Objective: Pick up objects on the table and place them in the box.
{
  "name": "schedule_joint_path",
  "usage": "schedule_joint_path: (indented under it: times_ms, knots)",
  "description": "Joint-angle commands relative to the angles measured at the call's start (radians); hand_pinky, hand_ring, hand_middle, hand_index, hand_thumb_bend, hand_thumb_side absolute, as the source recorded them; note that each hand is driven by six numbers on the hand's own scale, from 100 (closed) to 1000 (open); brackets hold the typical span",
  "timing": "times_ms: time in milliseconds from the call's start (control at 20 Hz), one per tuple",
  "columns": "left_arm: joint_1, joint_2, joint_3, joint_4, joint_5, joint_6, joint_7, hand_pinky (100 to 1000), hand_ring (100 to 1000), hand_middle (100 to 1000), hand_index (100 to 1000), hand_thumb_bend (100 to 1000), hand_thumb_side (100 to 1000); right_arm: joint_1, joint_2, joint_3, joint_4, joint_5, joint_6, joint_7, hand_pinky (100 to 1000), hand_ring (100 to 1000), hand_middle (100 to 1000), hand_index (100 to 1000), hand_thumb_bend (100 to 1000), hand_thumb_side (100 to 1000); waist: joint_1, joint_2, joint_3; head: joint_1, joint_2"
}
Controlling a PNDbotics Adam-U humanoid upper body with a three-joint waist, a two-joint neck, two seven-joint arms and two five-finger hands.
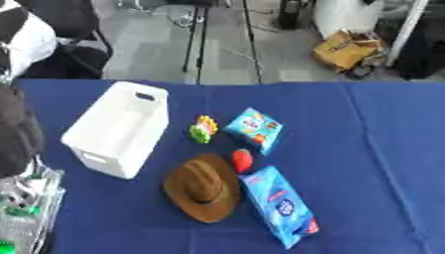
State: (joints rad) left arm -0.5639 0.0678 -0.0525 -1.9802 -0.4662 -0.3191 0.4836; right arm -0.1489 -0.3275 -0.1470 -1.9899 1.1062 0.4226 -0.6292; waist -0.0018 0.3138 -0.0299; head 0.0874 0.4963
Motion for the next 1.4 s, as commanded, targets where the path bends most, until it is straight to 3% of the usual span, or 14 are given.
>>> schedule_joint_path:
  times_ms: [50,200,500,800,850,1100,1150,1200,1400]
  knots:
    - [-0.012,0.018,-0.002,-0.020,0.006,0.001,-0.003,845,739,744,797,100,1000,-0.005,-0.007,-0.003,-0.010,0.004,0.009,0.001,875,908,916,937,252,1000,-0.003,-0.012,0.000,0.005,0.037]
    - [-0.014,0.020,-0.004,-0.020,0.006,0.003,-0.007,846,740,745,802,100,1000,-0.007,-0.005,-0.002,-0.010,0.007,0.009,0.005,875,908,916,936,249,1000,-0.003,-0.008,0.000,0.010,0.064]
    - [-0.016,0.018,-0.008,-0.020,0.004,0.005,-0.021,848,742,745,804,100,1000,-0.009,-0.006,-0.001,-0.010,0.007,0.007,0.003,875,908,916,936,241,1000,-0.004,-0.007,0.001,0.014,0.069]
    - [-0.011,0.017,-0.008,-0.020,0.006,0.005,-0.023,848,742,744,803,100,1000,-0.011,-0.017,0.003,-0.010,0.008,0.014,0.031,874,909,910,932,268,1000,-0.007,-0.011,0.003,0.008,0.039]
    - [-0.010,0.017,-0.009,-0.020,0.006,0.005,-0.024,847,741,743,802,100,1000,-0.012,-0.023,0.008,-0.010,0.008,0.014,0.044,865,902,876,912,310,1000,-0.009,-0.012,0.002,0.008,0.034]
    - [0.000,0.017,-0.014,-0.020,0.011,0.003,-0.031,843,739,741,800,100,1000,-0.028,-0.069,0.058,-0.010,0.019,0.004,0.219,843,899,883,933,335,1000,-0.019,-0.017,0.004,0.004,0.018]
    - [0.001,0.018,-0.014,-0.020,0.012,0.004,-0.032,843,738,740,800,100,1000,-0.032,-0.076,0.066,-0.010,0.021,0.000,0.262,843,935,915,967,474,988,-0.020,-0.018,0.004,0.003,0.017]
    - [0.003,0.019,-0.015,-0.020,0.012,0.005,-0.034,842,737,740,799,100,1000,-0.035,-0.081,0.076,-0.010,0.017,-0.006,0.313,844,940,927,969,349,1000,-0.023,-0.019,0.005,0.002,0.015]
    - [0.010,0.023,-0.018,-0.020,0.018,0.005,-0.041,841,746,738,798,100,1000,-0.051,-0.087,0.088,-0.010,0.012,-0.009,0.467,859,953,933,978,371,1000,-0.030,-0.021,0.003,0.000,0.008]
